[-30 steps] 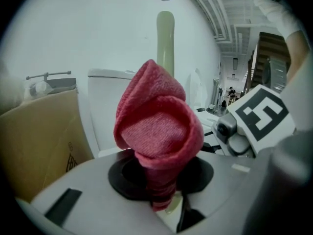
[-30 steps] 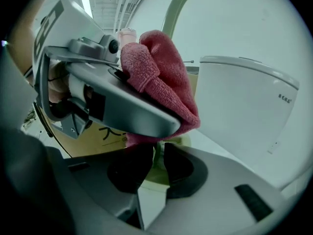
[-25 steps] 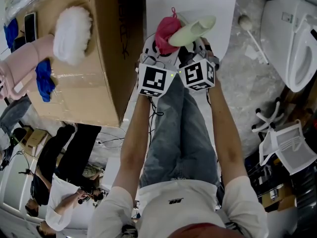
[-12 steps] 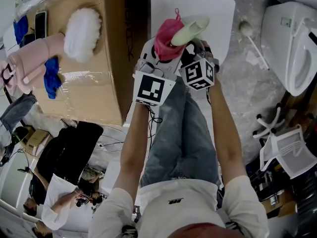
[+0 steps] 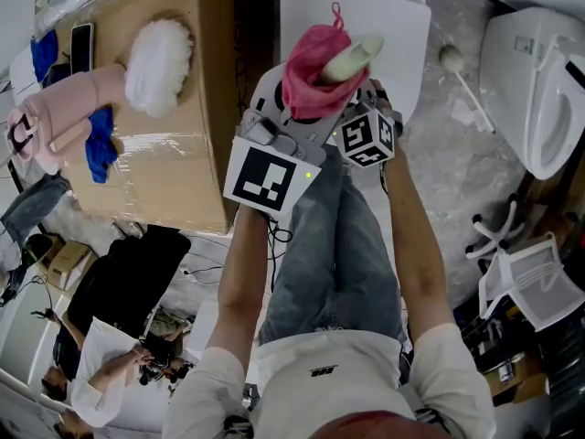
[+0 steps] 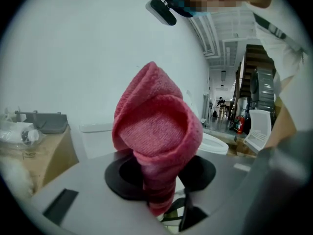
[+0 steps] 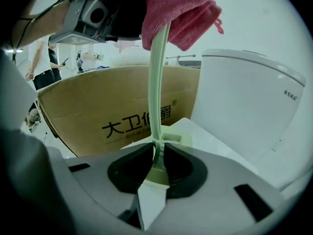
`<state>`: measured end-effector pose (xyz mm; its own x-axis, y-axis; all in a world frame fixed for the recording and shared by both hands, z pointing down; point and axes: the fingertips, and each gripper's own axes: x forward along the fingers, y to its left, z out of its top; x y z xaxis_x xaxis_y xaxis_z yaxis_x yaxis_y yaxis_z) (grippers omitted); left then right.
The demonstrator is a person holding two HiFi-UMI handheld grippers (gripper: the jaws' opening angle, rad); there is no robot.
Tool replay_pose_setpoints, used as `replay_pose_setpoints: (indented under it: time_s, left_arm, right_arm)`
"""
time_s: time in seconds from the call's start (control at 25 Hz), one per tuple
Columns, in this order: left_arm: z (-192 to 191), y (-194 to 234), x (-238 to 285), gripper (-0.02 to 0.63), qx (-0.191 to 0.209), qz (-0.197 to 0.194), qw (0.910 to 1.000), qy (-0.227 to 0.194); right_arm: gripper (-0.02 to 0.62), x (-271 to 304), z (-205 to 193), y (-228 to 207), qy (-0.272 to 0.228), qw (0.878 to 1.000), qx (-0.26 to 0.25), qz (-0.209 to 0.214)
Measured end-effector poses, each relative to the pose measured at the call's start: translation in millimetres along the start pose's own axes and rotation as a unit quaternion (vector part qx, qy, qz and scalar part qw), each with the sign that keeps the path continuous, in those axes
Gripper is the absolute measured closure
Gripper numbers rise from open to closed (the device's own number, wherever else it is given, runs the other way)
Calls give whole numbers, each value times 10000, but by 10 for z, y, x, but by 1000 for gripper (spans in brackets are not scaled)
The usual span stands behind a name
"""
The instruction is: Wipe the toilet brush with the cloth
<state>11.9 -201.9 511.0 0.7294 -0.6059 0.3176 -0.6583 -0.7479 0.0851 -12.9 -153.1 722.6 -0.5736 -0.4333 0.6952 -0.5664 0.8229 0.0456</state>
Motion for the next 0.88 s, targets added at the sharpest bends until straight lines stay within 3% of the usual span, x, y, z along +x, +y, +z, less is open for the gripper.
replay_pose_setpoints:
  time_s: [0.2,0.44,0.64,0.88]
  left_arm:
    - [180,-5,22,433,-19,-152,9999,-20]
    - [132,15,-21,439,-86,-111,9999,-69]
    - [-30,-4,-11,453,-66,-90,9999,38]
    - [-379,-24,-5,476,-364,-26,9993,119]
  right_arm:
    - [529,-6,0,-8,-33,10000,34,53]
    - [530,-3,10,5,-37,9999,16,95]
    - [529,-11,4,4,-56,9999,46,95]
    - [529,-18,7,5,-86,9999,48,96]
